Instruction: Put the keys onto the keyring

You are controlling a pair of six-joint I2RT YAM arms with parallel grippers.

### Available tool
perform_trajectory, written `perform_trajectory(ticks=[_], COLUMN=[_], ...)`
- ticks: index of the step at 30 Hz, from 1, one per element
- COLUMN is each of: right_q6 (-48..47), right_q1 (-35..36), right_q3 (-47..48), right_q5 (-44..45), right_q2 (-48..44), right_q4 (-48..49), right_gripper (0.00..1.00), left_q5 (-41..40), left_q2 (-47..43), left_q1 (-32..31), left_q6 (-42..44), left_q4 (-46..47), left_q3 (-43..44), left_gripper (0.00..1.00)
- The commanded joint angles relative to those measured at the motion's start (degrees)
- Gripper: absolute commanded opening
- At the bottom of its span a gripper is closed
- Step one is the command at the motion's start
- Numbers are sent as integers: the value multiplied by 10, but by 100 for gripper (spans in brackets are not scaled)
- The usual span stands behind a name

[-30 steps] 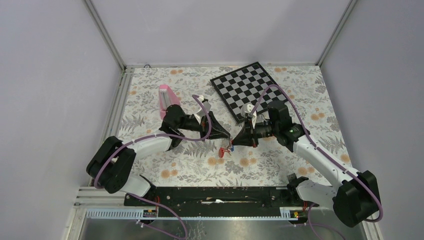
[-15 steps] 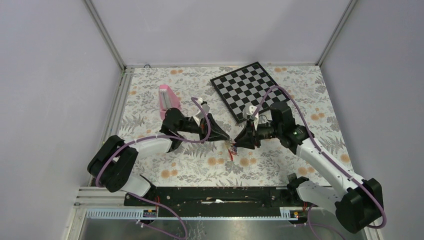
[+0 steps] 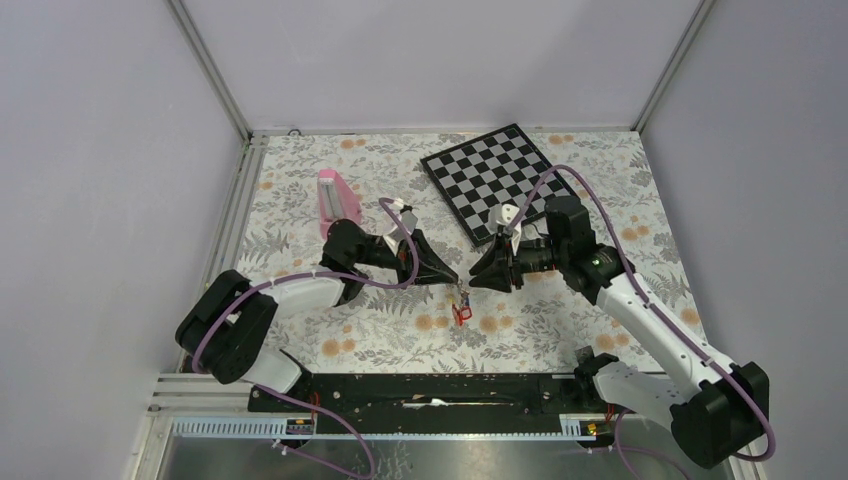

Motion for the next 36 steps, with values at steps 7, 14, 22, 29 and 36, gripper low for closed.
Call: perform_trajectory(ticks=[7, 14, 22, 29, 36], right_q6=[54, 65, 75, 77, 84], right_q1=[0, 5, 9, 11, 13], right_q3=[15, 2, -11, -17, -21], right_q5=[-46, -53, -51, -50, -39], right_q2=[24, 30, 35, 38, 45], right_q4=[70, 88, 107, 113, 125], right_gripper=[36, 36, 37, 37, 36], left_q5=[-2, -13, -19, -30, -30], left_q2=[5, 8, 11, 12, 11], left_q1=[-3, -3, -3, -2, -3], left_q6=[1, 6, 7, 7, -1], left_q4=[41, 33, 29, 29, 39], left_q3=[12, 17, 20, 20, 18], left_gripper=[0, 0, 0, 0, 0])
